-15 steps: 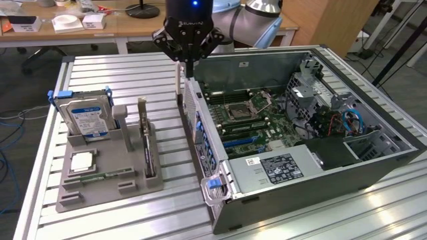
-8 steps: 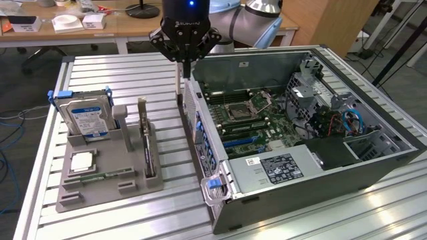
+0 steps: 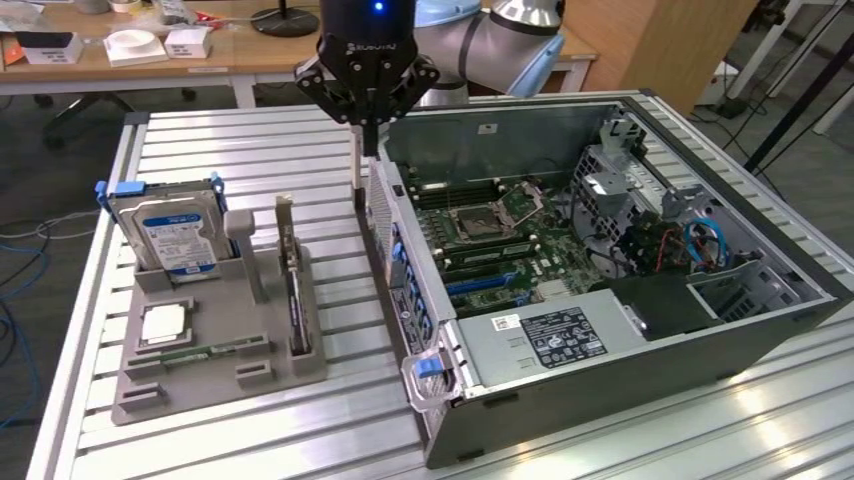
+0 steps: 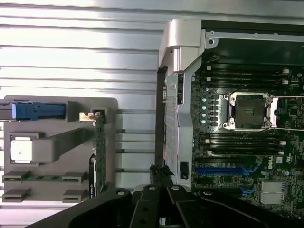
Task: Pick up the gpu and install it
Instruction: 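Reach for the gpu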
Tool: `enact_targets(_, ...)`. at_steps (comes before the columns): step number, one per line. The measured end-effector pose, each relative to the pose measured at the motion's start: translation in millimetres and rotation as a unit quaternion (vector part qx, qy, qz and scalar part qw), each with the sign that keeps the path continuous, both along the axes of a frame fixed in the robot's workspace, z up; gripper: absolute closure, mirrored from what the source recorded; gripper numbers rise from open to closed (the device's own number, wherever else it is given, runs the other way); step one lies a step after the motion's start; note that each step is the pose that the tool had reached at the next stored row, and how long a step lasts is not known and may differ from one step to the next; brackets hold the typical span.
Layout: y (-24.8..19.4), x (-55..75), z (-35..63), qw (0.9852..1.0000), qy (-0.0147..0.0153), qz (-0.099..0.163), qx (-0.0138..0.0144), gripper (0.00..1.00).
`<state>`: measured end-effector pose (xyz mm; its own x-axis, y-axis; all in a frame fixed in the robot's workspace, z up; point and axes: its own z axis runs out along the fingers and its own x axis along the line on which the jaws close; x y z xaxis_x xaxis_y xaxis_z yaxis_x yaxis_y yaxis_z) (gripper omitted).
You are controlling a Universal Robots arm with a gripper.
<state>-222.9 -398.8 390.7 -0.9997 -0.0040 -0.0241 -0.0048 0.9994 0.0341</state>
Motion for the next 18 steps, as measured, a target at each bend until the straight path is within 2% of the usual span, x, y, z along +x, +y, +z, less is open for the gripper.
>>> enact_targets(18, 0.0, -5.5, 0.0, 1.0, 0.0, 0.0, 0.0, 0.89)
